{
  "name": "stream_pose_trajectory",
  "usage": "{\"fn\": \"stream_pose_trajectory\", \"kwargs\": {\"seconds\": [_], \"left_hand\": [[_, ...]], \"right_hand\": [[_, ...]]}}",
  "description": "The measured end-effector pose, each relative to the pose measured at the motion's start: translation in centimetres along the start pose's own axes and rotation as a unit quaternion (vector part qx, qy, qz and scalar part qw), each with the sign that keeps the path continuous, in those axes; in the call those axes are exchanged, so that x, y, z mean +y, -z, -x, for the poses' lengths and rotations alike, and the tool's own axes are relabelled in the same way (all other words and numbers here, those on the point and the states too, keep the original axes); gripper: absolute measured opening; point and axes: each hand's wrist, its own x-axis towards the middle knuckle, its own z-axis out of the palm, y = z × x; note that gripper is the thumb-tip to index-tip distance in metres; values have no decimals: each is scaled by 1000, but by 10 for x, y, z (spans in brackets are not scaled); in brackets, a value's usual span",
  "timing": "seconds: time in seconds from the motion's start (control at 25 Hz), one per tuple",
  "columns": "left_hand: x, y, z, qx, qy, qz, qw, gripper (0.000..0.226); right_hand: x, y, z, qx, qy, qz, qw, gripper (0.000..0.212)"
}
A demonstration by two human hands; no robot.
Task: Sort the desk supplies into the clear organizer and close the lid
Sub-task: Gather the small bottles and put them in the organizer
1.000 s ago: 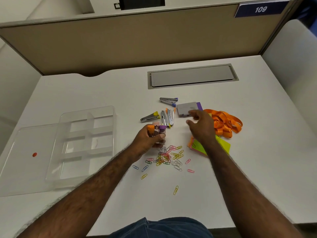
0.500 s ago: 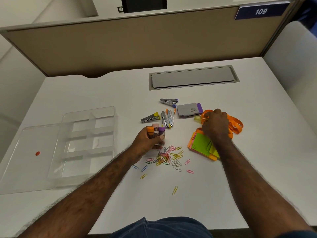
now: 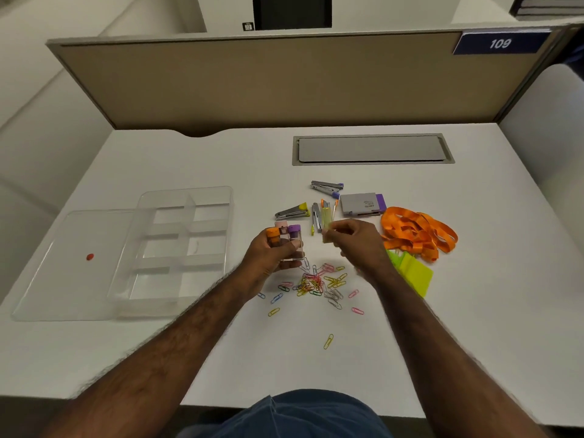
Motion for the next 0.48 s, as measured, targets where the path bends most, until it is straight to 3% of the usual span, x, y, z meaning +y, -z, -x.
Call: {"fn": "stream_pose_trajectory", "kwargs": {"seconds": [0.2, 0.48], "left_hand": [[0, 40, 25, 41, -10, 40, 998, 38], [6, 141, 67, 93, 10, 34, 995, 45]], "right_hand": [[-22, -64, 32, -93, 14, -51, 994, 15], [-59, -170, 57, -168, 16, -73, 983, 31]]}}
